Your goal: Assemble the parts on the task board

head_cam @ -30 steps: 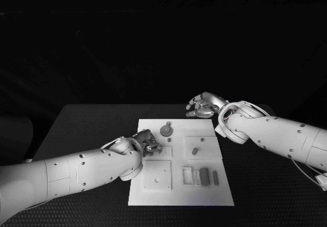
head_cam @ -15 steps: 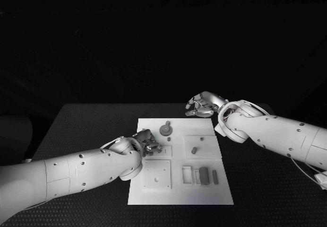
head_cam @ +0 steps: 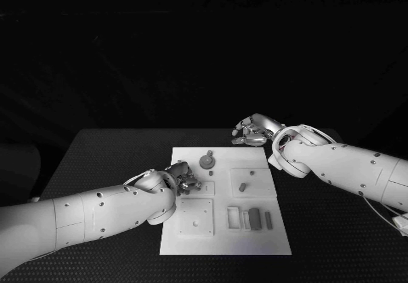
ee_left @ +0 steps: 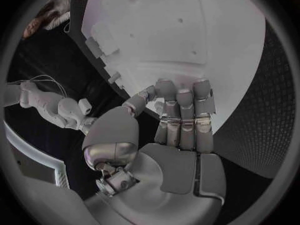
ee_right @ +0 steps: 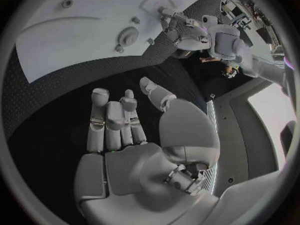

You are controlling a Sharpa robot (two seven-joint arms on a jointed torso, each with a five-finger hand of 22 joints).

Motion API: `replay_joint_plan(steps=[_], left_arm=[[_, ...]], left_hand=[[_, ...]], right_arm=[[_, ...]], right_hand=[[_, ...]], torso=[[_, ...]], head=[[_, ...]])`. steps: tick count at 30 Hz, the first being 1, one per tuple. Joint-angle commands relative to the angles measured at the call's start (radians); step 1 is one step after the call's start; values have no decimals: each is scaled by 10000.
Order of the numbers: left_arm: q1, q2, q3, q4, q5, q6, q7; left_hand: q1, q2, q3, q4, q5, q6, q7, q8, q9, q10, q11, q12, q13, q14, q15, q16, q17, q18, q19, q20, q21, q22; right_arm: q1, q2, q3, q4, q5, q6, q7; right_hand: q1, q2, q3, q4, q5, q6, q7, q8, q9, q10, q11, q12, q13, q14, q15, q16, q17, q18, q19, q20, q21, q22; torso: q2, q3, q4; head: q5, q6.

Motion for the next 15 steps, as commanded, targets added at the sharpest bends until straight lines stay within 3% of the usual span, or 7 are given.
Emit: replay_joint_plan(steps=[1,15], left_arm=[[-49,31,-33,47,-129,536,-55],[-50,46,-32,-89,-135,443,-117]], left_hand=[[60,-26,45,-21,19,1194,-914,61,6,-341,-306,57,-18,-181,-202,61,-16,510,70,-177,63,228],[68,59,51,8,20,1210,-918,83,7,-330,-309,90,-25,-184,-203,112,-55,507,71,-179,86,231]], right_arm=[[-7,8,4,2,10,122,103],[-8,10,4,5,11,121,104]], right_hand=[[-22,68,-63,19,23,198,288,-41,12,-66,38,-39,-16,-53,28,-44,-15,155,25,-13,-44,150],[-32,76,-64,33,24,199,288,-44,13,-67,38,-37,-19,-54,28,-44,-15,155,25,-13,-46,151]], torso=[[-3,3,0],[4,11,-7]], head=[[-7,10],[6,17]])
